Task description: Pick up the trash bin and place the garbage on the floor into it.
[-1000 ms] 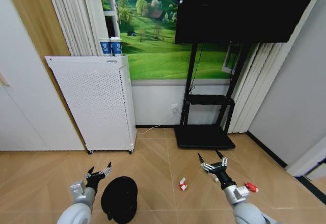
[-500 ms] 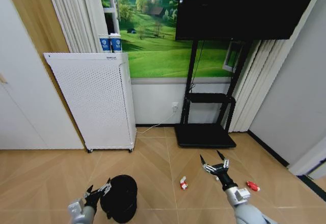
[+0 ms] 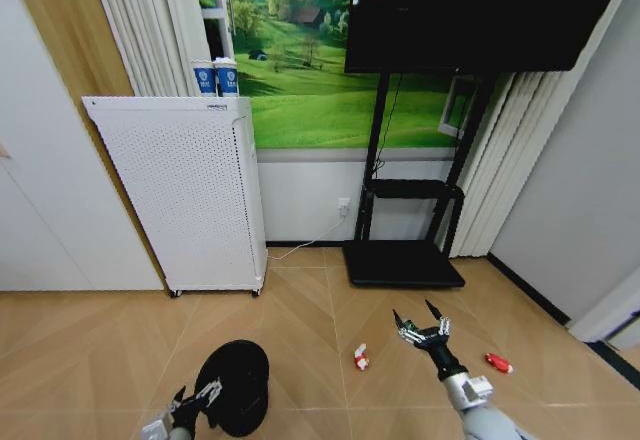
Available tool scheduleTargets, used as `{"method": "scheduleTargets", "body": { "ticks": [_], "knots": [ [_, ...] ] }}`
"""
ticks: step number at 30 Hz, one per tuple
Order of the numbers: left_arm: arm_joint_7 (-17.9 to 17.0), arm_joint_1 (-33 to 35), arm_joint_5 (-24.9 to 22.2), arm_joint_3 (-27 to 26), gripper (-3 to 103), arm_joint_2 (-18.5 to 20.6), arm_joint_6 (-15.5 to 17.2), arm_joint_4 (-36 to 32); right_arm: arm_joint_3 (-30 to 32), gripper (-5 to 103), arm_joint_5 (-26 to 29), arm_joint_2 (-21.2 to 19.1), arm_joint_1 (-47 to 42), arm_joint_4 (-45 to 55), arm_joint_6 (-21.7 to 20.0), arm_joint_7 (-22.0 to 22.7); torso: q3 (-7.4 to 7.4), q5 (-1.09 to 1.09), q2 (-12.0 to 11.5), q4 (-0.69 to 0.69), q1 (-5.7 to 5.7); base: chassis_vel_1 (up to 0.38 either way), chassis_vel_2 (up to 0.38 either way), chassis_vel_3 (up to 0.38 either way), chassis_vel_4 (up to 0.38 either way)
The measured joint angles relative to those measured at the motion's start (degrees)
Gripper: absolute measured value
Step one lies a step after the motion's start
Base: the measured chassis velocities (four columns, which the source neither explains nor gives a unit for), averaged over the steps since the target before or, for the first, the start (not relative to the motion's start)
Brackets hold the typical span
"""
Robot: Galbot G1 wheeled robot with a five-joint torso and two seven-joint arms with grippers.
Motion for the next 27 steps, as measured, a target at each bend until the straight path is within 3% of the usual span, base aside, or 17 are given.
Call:
{"method": "scheduleTargets", "body": {
  "ticks": [12, 25, 27],
  "knots": [
    [-0.53, 3.4, -0.55, -0.77, 100, 0.08, -0.05, -1.43, 1.21, 100, -0.89, 0.86, -1.66, -0.17, 0.54, 0.08, -2.05, 0.0, -2.79, 0.0, -0.73, 0.0, 0.0, 0.0, 0.0],
    [0.25, -0.15, 0.66, -0.95, 100, 0.84, -1.37, 2.17, 2.61, 100, -1.07, 1.75, -3.63, 0.65, 0.98, 0.87, -4.09, -0.01, -5.6, 0.01, -1.5, 0.0, 0.0, 0.0, 0.0],
    [0.52, -0.42, 1.53, -0.76, 100, 0.65, -2.82, 2.98, 2.7, 100, -0.94, 2.04, -3.8, 0.91, 0.98, 1.31, -4.55, -0.01, -6.17, 0.01, -1.62, 0.0, 0.0, 0.0, 0.0]
  ]
}}
